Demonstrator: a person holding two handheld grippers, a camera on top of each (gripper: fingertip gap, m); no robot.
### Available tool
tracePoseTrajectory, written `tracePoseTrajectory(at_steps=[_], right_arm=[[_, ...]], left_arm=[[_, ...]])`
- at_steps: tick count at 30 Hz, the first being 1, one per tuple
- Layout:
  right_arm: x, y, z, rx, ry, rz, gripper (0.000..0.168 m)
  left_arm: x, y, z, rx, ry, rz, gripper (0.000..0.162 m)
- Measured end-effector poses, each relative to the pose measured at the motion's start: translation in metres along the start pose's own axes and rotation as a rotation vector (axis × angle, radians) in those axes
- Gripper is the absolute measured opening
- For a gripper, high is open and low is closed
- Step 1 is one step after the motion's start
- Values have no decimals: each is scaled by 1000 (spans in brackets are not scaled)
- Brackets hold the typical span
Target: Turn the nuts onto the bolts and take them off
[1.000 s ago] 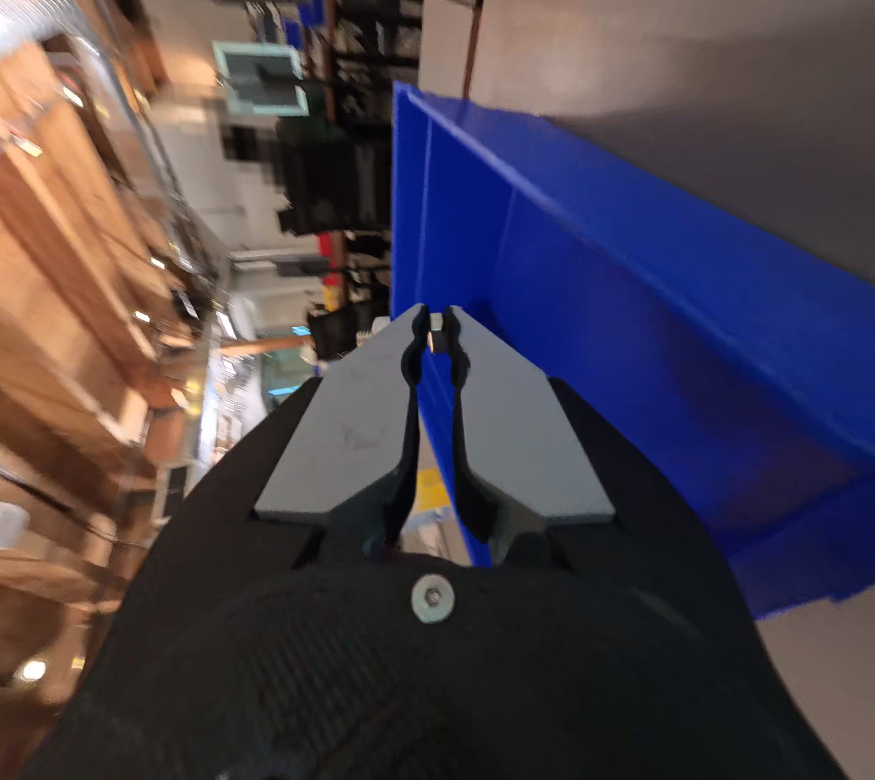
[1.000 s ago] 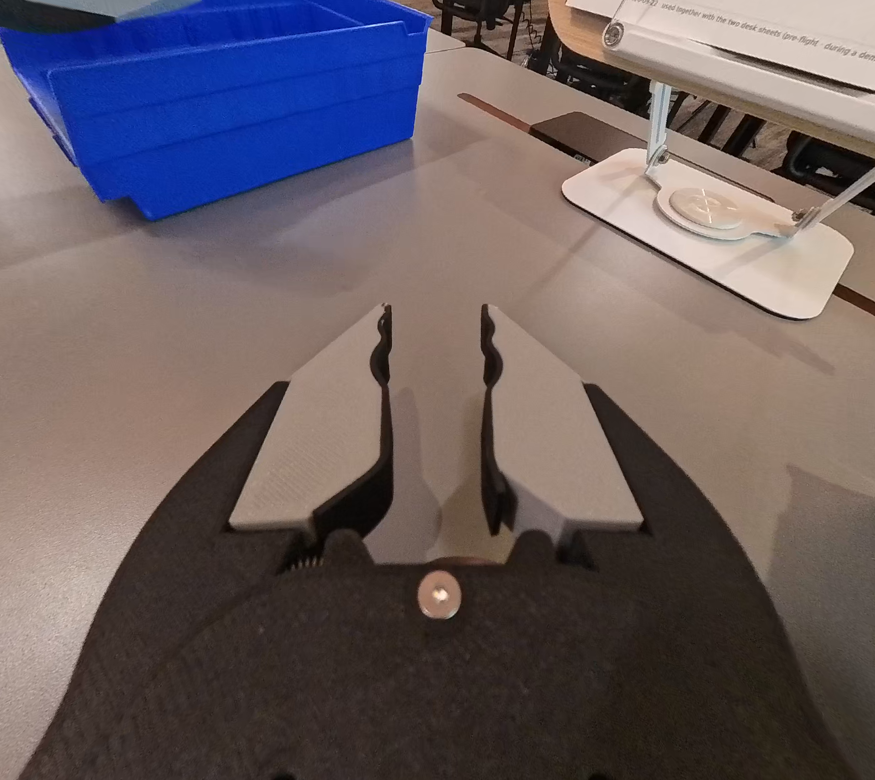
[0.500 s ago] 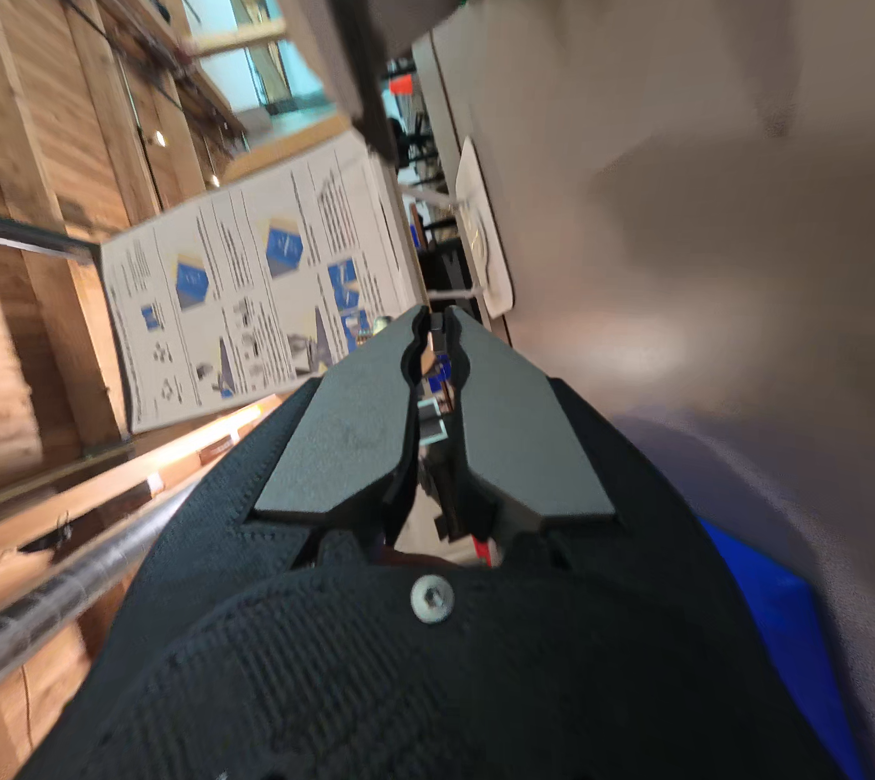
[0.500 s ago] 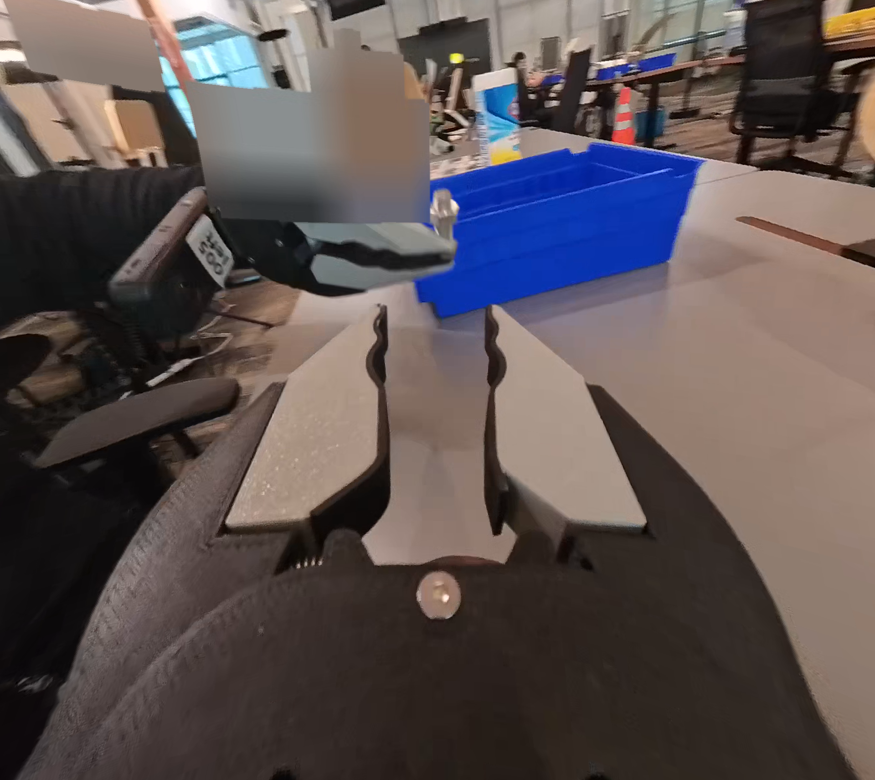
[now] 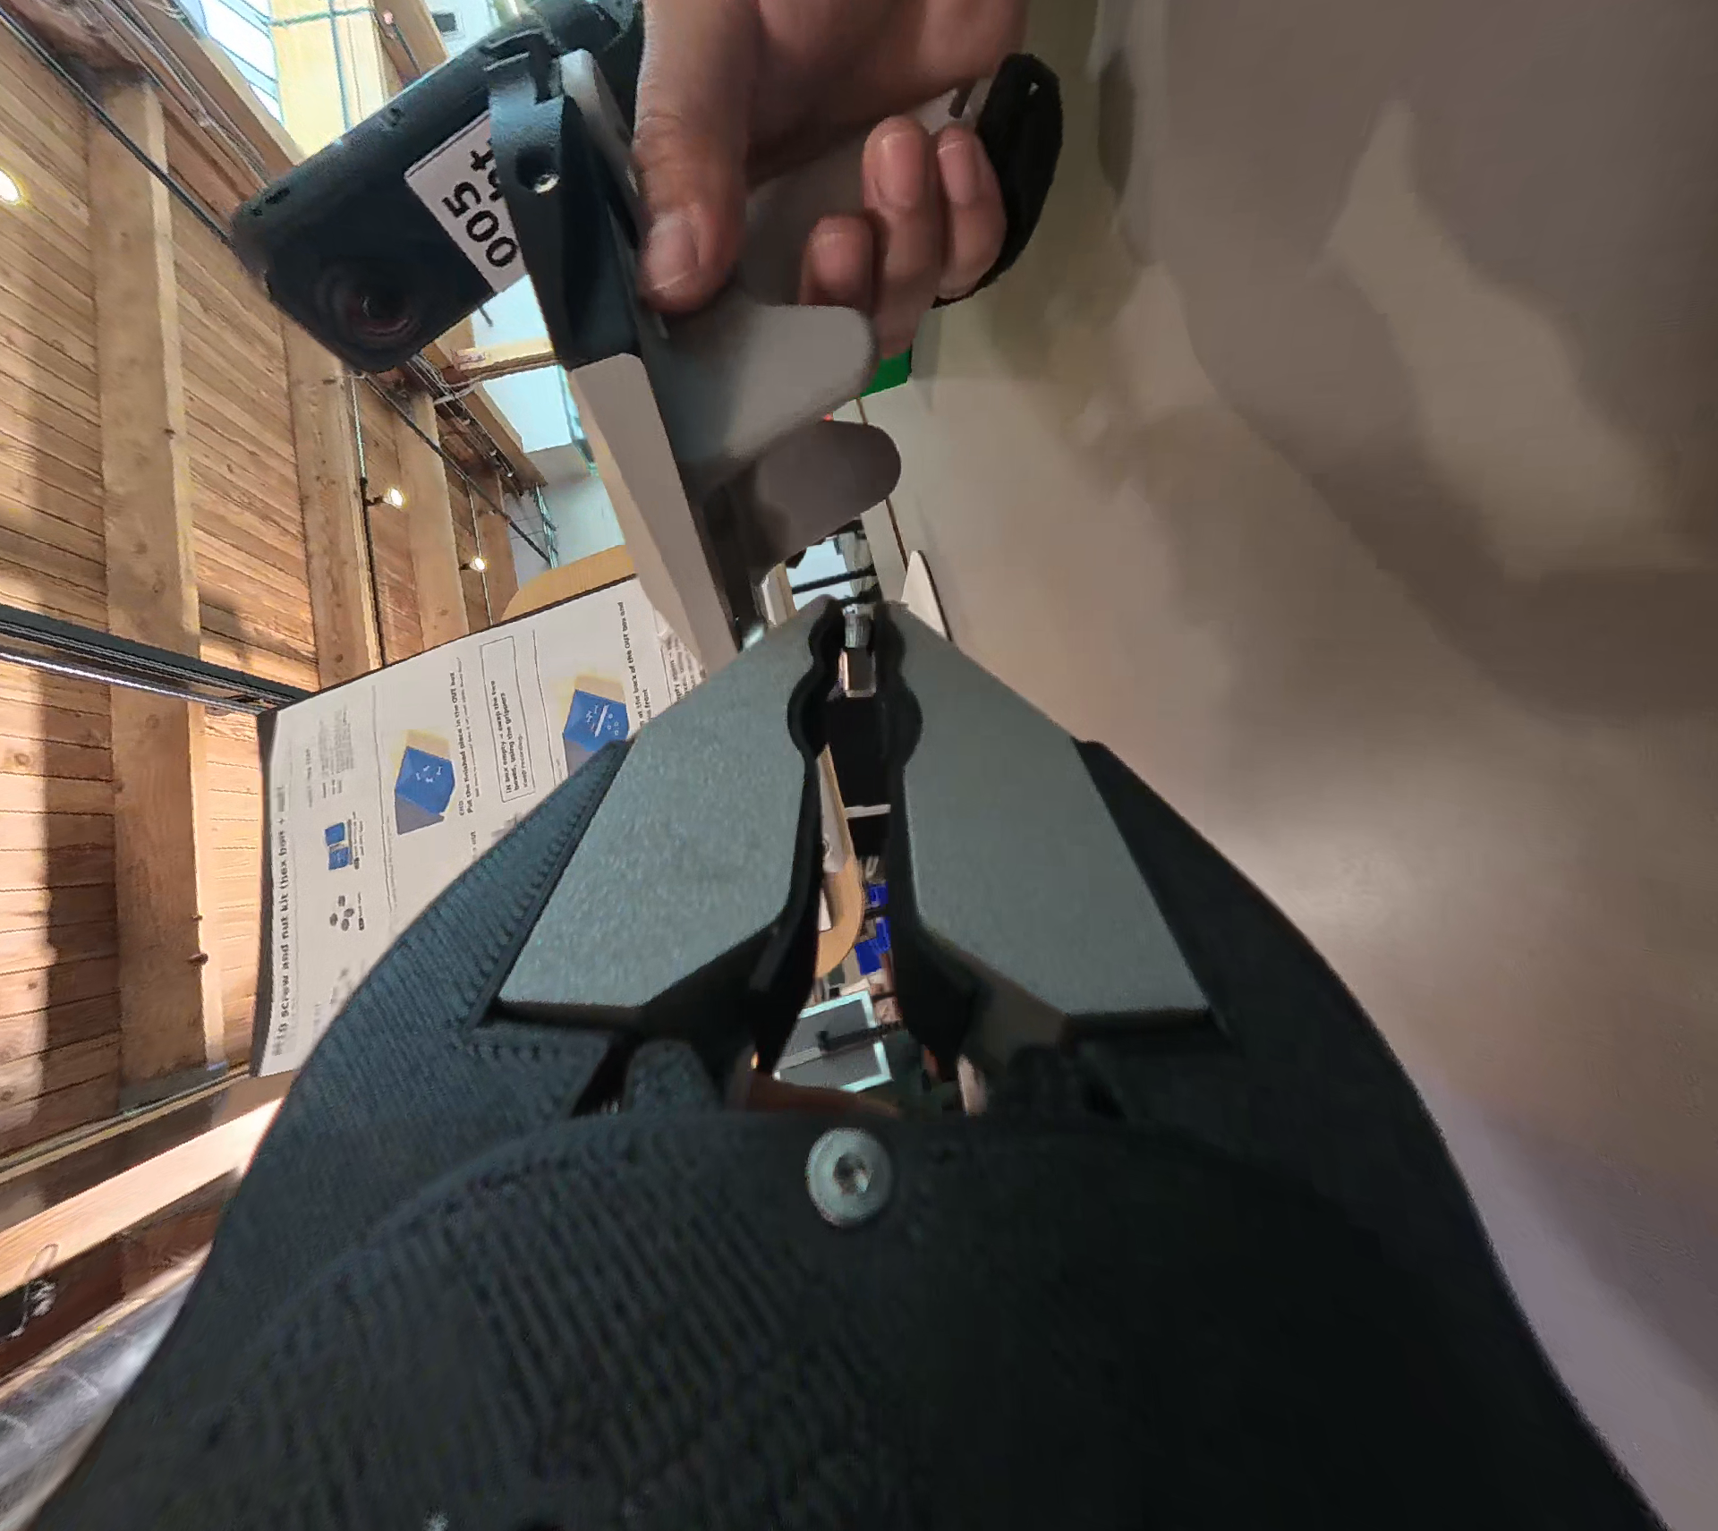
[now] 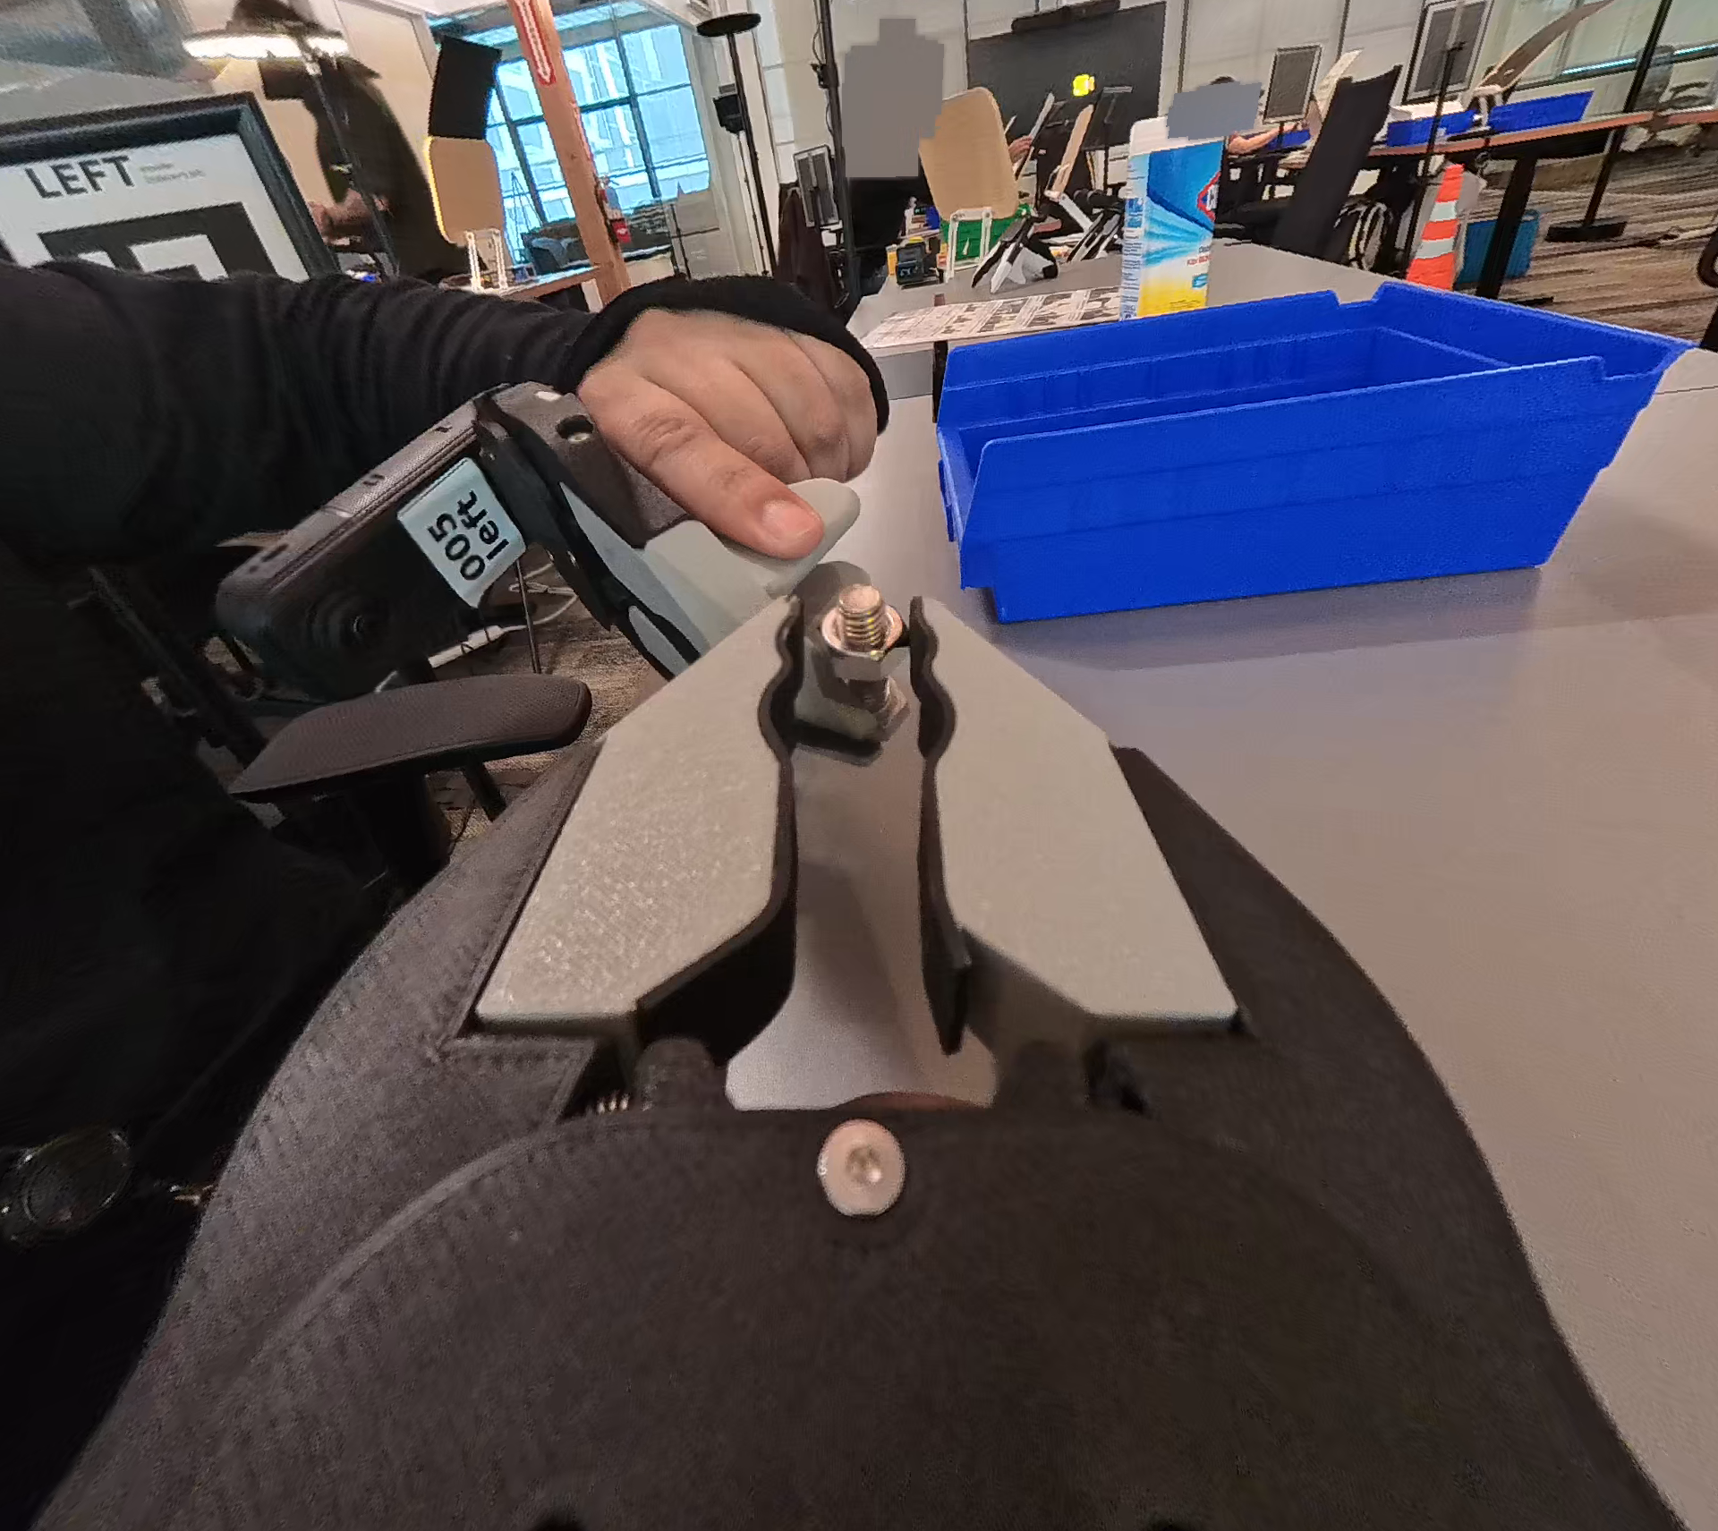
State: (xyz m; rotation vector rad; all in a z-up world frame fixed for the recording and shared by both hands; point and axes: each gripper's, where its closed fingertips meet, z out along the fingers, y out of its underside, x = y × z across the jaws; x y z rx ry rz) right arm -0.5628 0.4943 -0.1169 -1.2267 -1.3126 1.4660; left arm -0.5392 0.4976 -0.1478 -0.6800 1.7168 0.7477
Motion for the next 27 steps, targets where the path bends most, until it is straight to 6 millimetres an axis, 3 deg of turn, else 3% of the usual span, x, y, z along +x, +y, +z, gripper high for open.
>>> tracePoseTrajectory(at_steps=[8,13,19,23,27], right_arm=[[-6,-3,1,30,-36,15,15],[2,-7,-2,45,0,57,14],[37,-4,-16,64,136,148,14],[63,0,-30,55,274,158,14],[83,-1,-47,36,425,112,14]], left_arm=[[-8,-7,-6,60,-21,-139,4],[-13,-3,-1,62,-63,-231,4],[-13,-6,4,93,-134,-365,6],[-10,-1,10,107,-104,-663,4],[-13,1,18,251,32,-1163,27]])
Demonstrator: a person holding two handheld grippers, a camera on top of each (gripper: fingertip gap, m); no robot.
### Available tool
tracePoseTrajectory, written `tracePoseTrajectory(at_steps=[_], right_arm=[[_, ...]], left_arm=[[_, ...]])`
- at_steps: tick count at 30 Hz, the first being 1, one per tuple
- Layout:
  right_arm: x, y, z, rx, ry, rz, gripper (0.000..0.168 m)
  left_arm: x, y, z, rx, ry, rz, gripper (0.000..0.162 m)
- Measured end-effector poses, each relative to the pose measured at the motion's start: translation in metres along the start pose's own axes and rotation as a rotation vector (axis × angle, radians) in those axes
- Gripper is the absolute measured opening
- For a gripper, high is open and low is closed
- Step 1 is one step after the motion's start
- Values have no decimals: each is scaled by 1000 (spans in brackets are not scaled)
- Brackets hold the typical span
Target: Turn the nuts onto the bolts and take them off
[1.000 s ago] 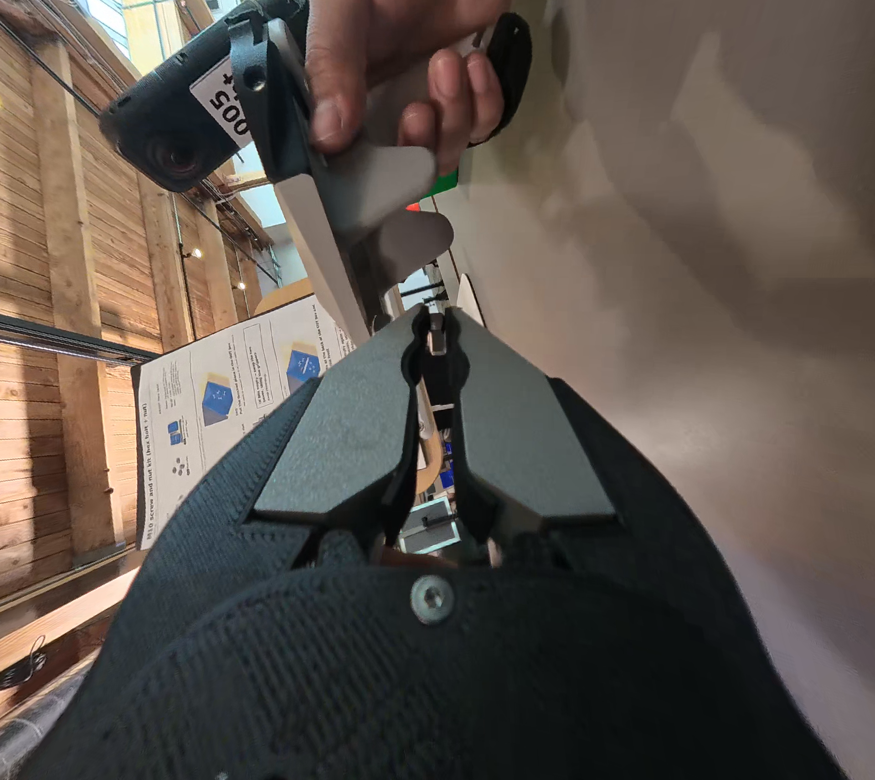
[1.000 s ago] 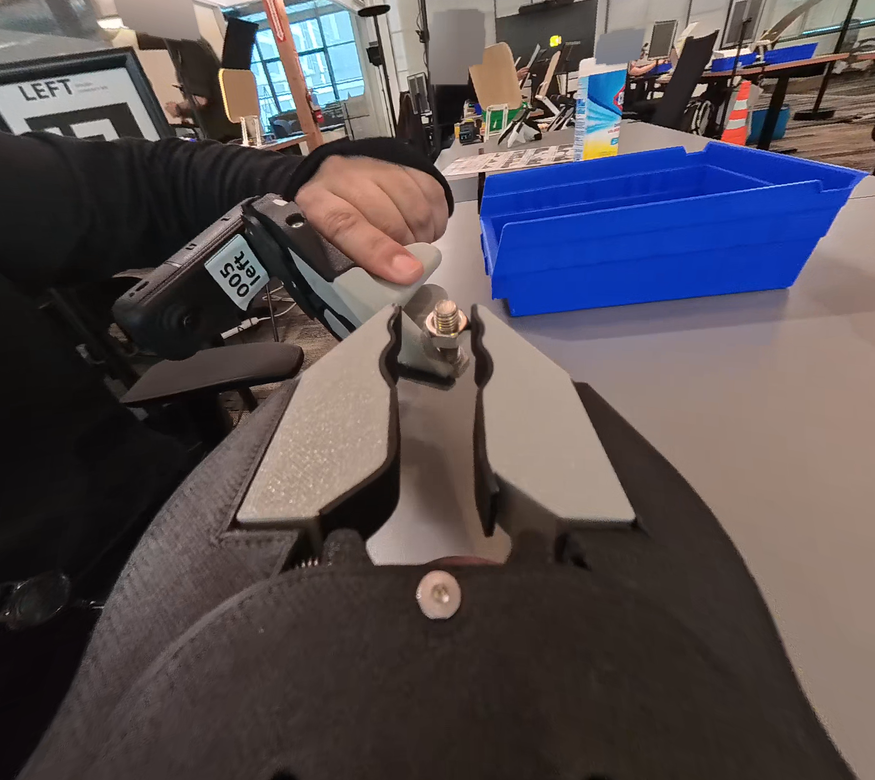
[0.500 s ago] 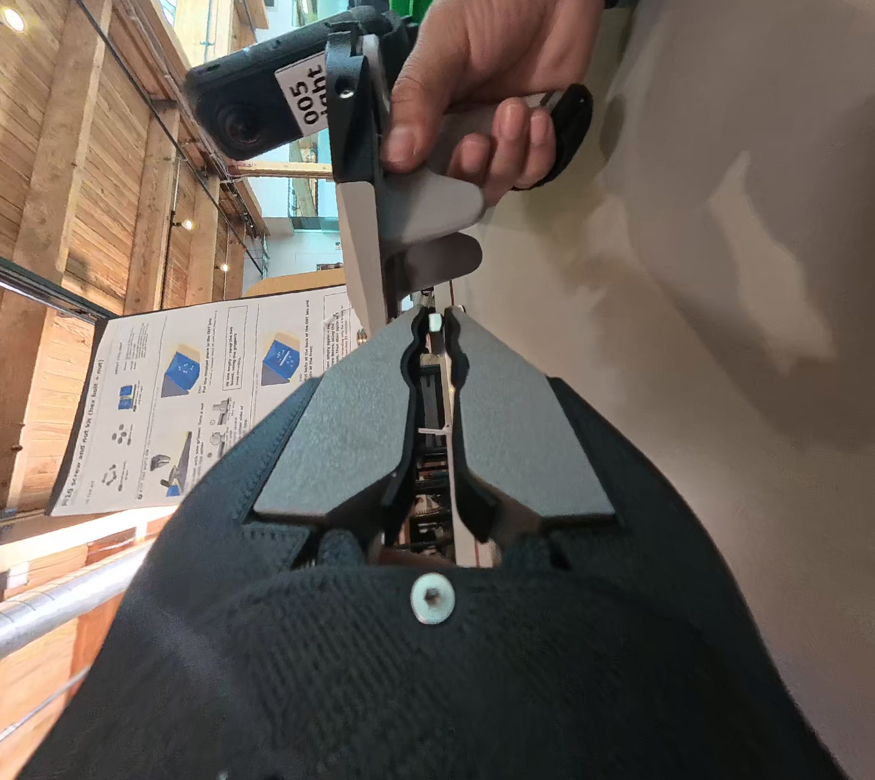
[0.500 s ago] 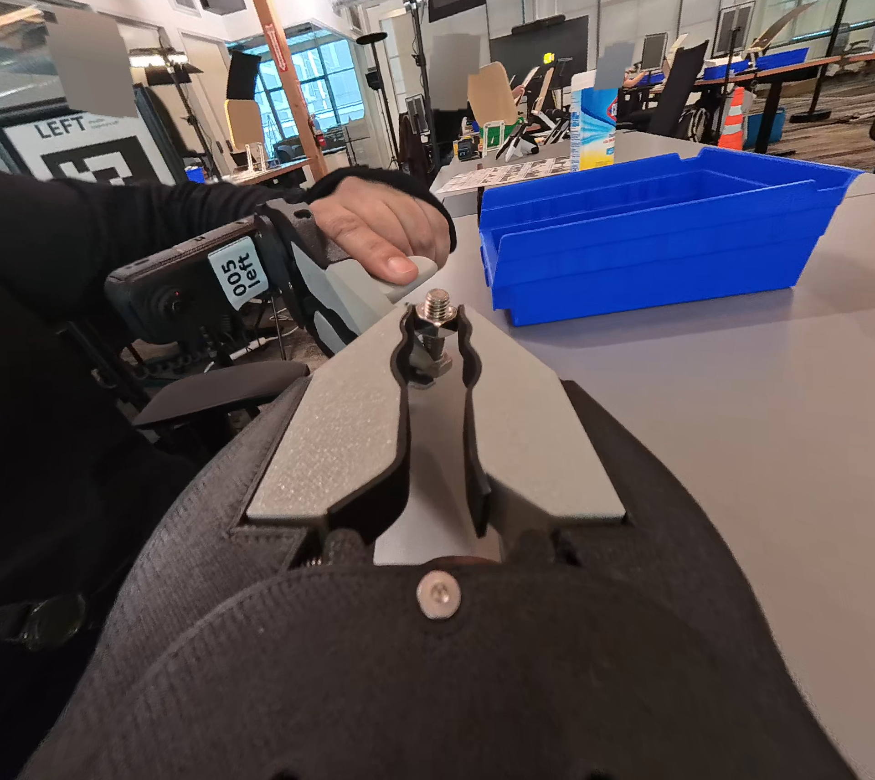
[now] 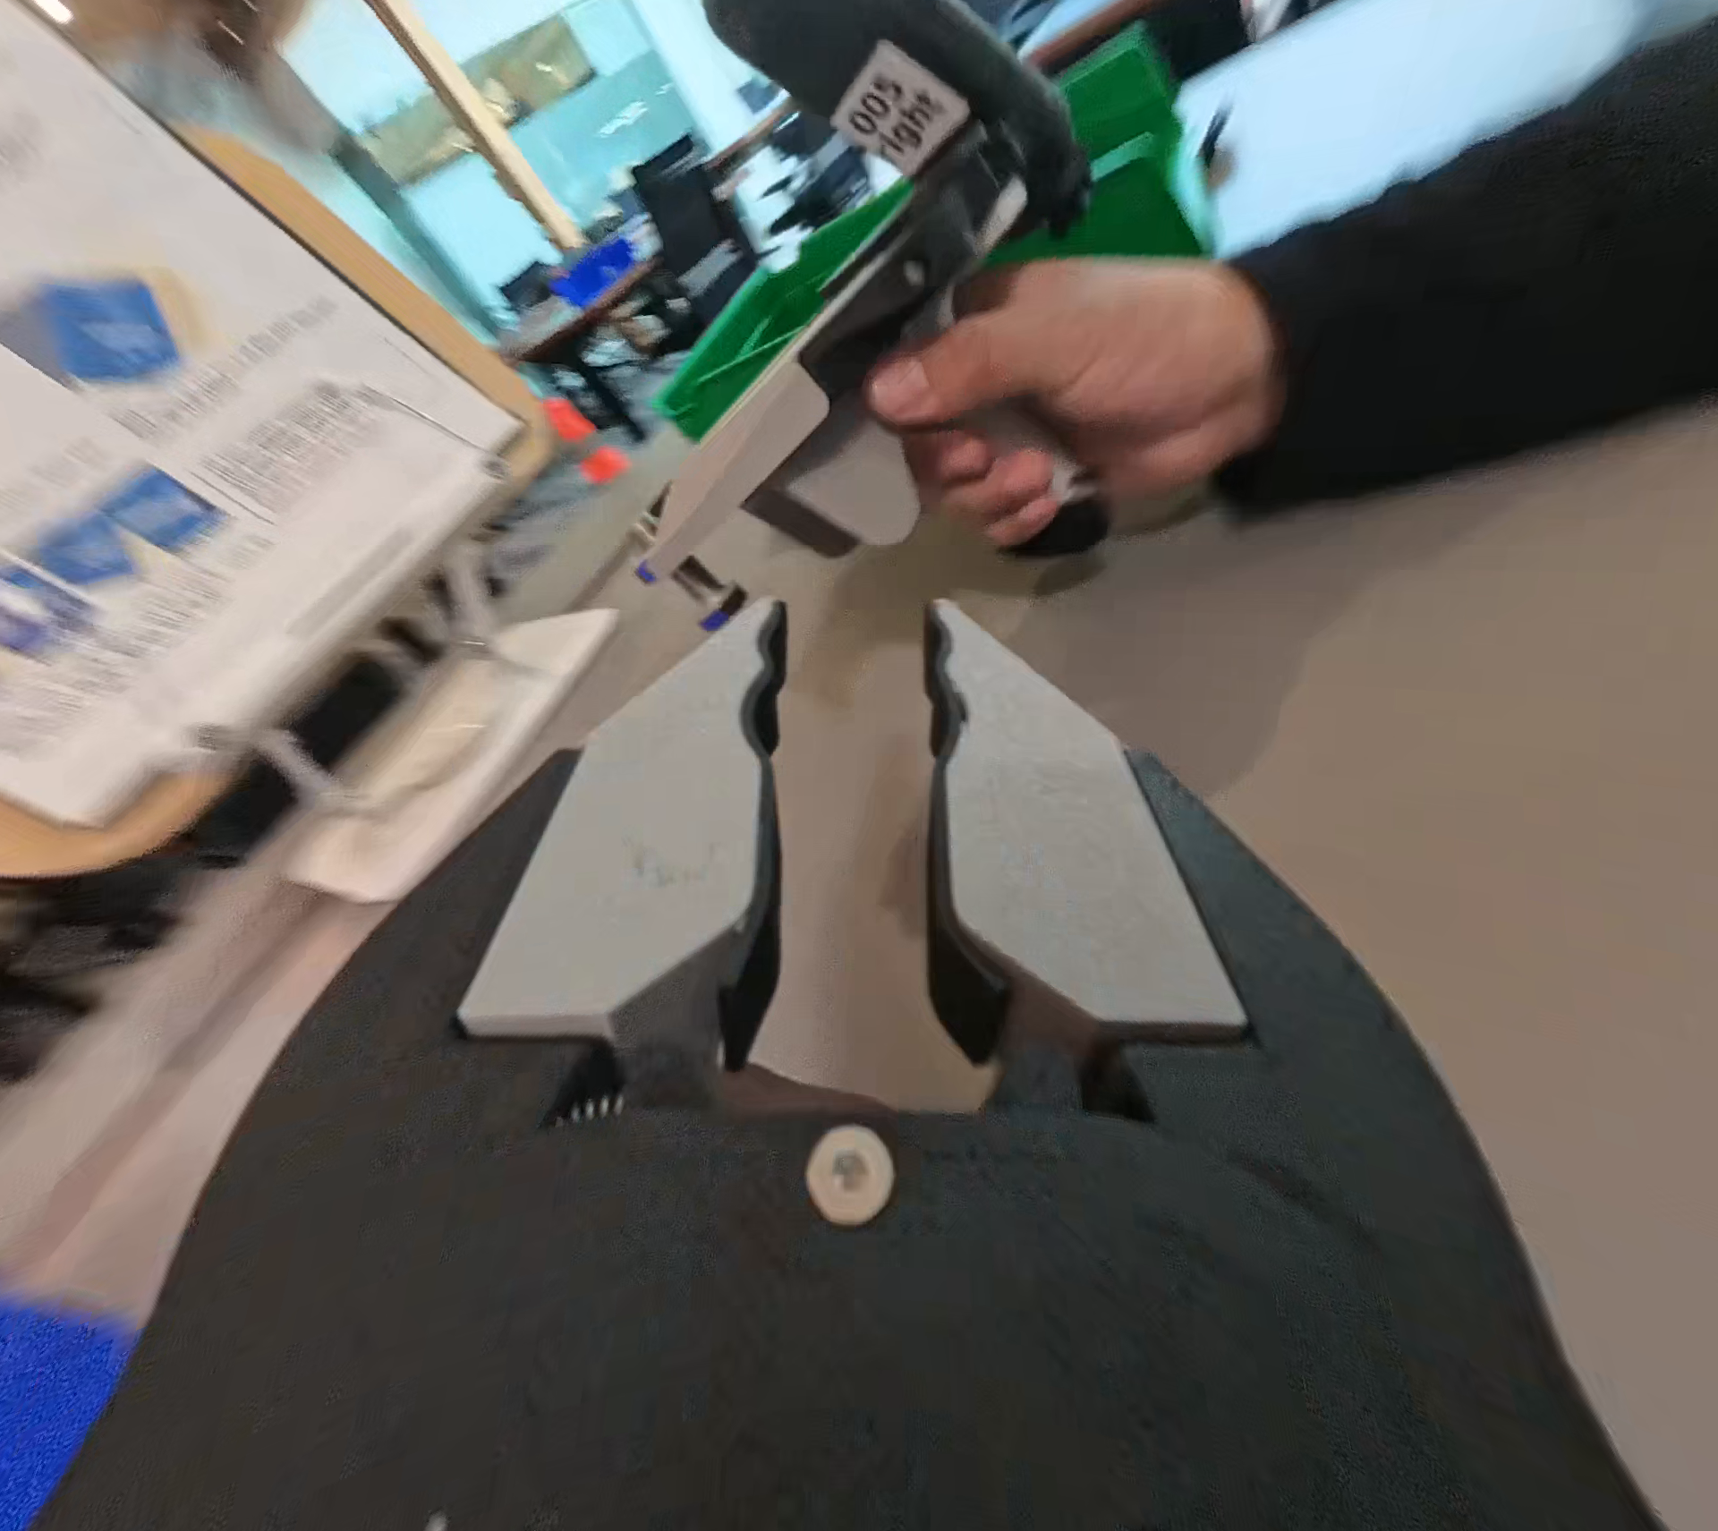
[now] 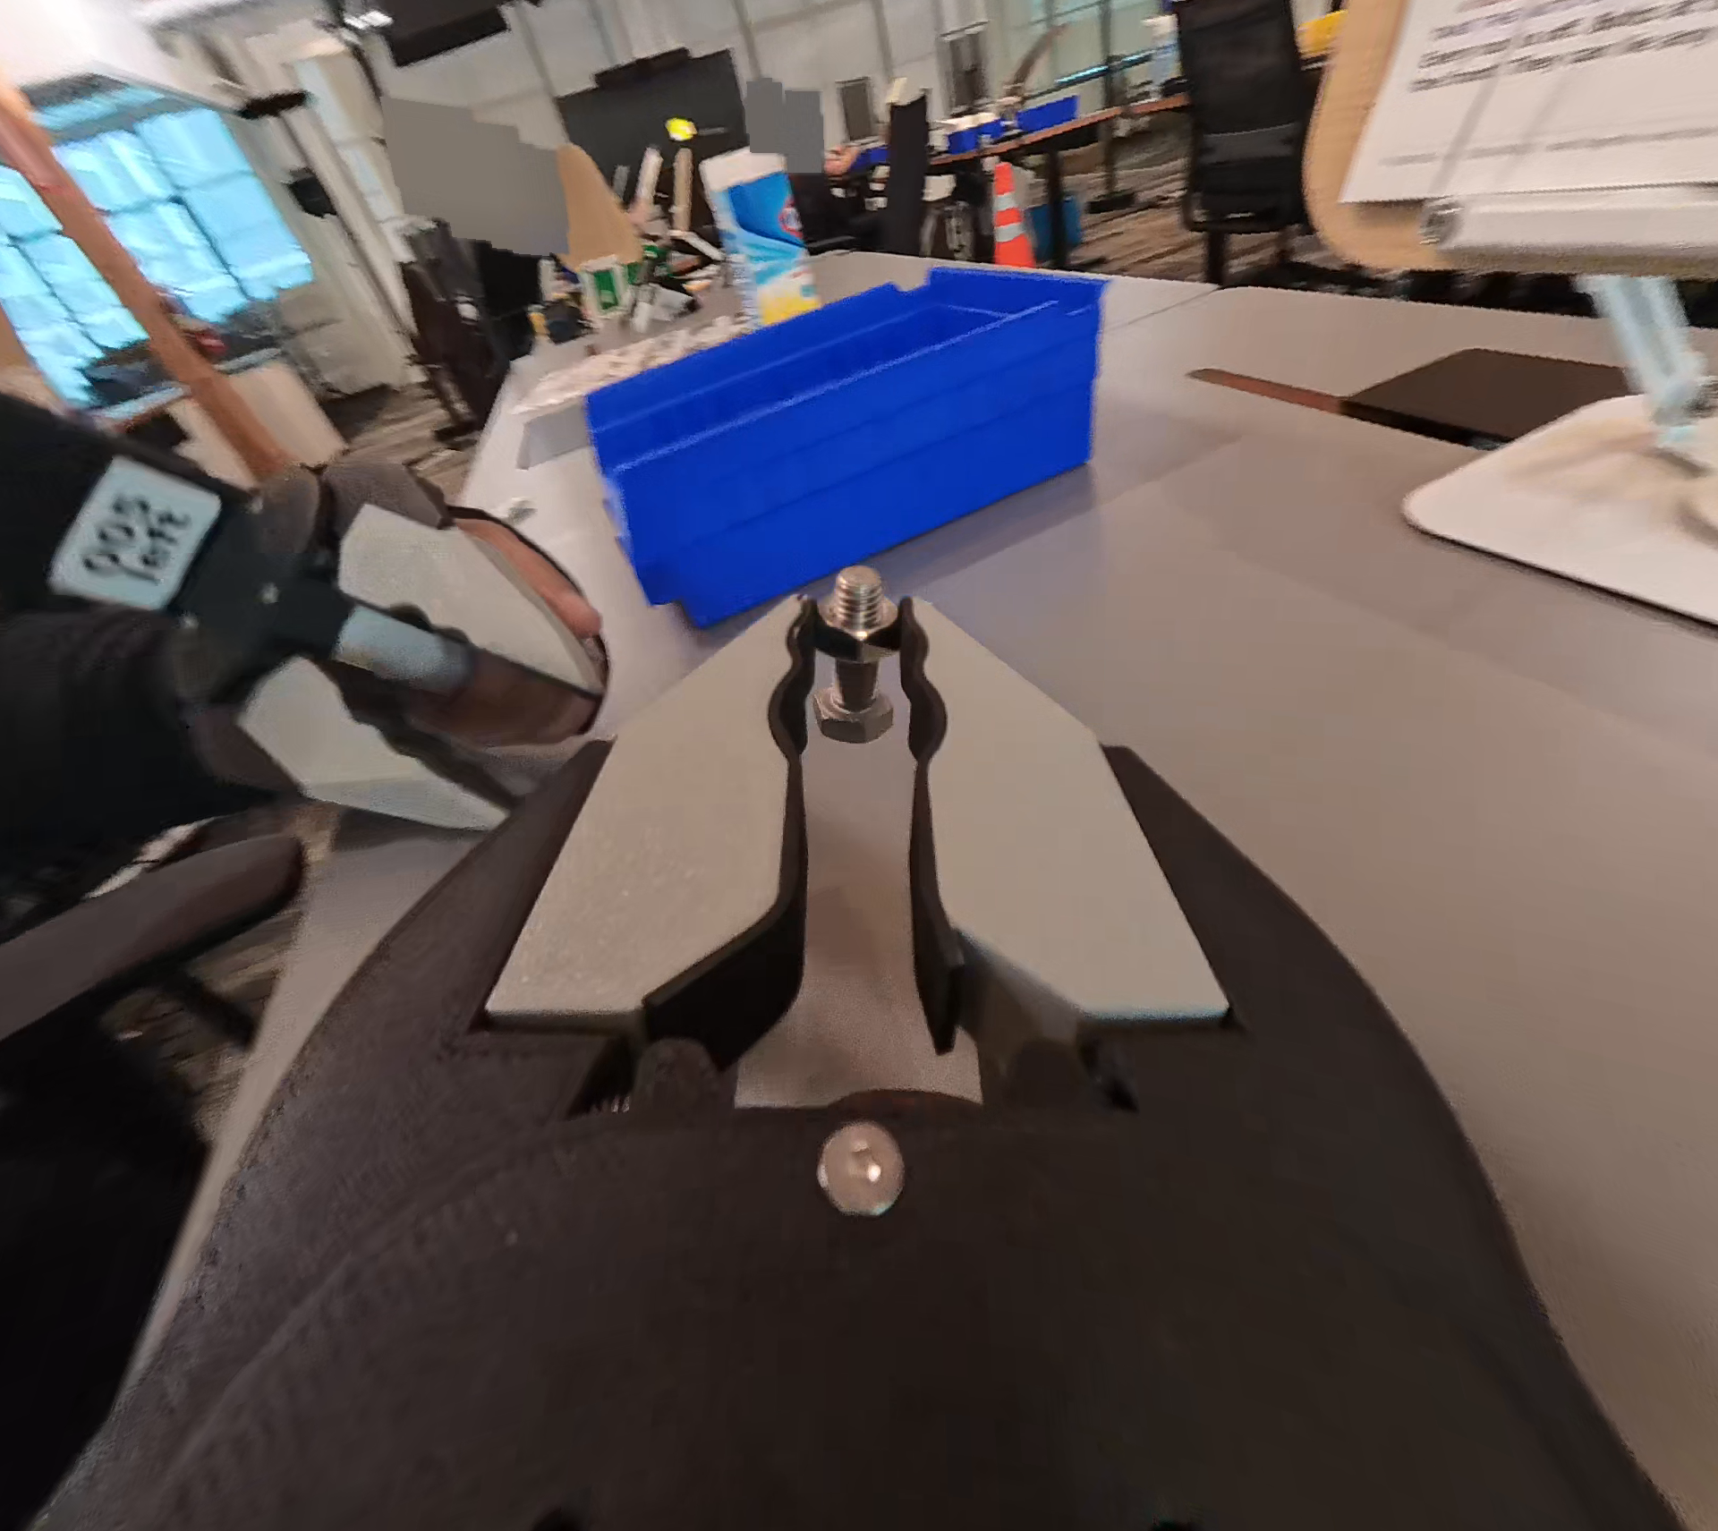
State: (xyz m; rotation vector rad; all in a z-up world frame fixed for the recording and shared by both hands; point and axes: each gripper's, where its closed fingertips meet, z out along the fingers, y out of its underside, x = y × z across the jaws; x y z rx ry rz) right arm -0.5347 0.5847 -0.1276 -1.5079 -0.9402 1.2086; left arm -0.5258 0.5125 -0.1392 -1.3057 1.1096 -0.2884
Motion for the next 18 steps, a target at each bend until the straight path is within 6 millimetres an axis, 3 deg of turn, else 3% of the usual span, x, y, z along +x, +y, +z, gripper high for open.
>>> tracePoseTrajectory(at_steps=[3,5,7,8,10,14,18], right_arm=[[13,-1,-6,-16,93,-72,14],[20,-5,-10,-9,144,-106,14],[23,-7,-12,-2,166,-121,14],[24,-8,-14,2,174,-120,14],[26,-10,-15,12,173,-114,14],[23,-12,-14,20,146,-94,14],[12,-14,-9,41,79,-51,14]], left_arm=[[-7,6,10,37,175,-370,36],[-32,35,26,-47,109,-484,44],[-51,58,40,-87,52,-605,43],[-53,62,47,-98,77,-684,42],[-46,50,53,-26,201,-792,40],[-23,54,52,-114,337,-750,47],[-35,54,42,-82,207,-654,35]])
